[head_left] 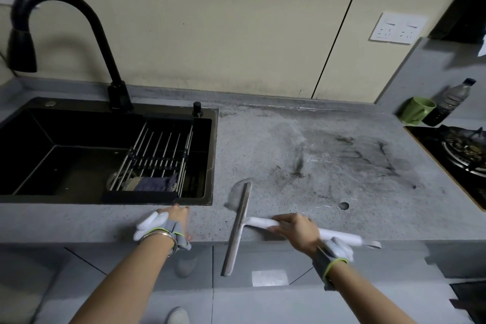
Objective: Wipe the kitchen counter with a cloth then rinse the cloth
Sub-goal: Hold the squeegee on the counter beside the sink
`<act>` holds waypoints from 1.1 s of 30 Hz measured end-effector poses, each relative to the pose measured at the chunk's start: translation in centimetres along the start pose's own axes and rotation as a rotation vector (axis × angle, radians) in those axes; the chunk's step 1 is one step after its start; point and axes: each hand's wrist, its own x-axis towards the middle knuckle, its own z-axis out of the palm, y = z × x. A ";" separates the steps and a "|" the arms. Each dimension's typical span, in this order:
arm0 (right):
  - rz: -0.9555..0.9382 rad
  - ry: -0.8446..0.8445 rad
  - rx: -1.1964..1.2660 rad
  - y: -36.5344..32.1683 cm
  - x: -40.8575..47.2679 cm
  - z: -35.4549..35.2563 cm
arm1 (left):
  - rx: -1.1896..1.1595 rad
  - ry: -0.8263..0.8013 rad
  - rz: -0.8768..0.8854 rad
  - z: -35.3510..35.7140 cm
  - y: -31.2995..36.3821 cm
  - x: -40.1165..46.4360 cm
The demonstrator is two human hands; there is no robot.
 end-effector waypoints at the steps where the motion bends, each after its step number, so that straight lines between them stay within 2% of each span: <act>1: -0.007 -0.002 0.006 -0.7 0.5 0.2 | 0.006 0.000 -0.003 0.0 0.1 0.1; 8: -0.053 -0.005 -0.009 -4.8 2.9 1.4 | 0.034 -0.017 -0.007 -0.2 0.3 0.2; 12: -0.066 0.022 0.007 -4.9 2.2 0.8 | 0.032 -0.020 -0.012 -0.2 0.3 0.2; 18: -0.050 0.089 -0.054 0.0 -1.7 -1.4 | -0.007 -0.011 -0.009 -0.3 0.2 -0.2; 25: 0.103 0.167 -0.086 6.5 -6.8 -3.4 | -0.026 -0.040 -0.028 -0.9 0.6 -0.4; 33: 0.116 0.149 -0.027 7.1 -7.0 -2.9 | -0.004 -0.052 -0.003 -1.4 0.9 -0.9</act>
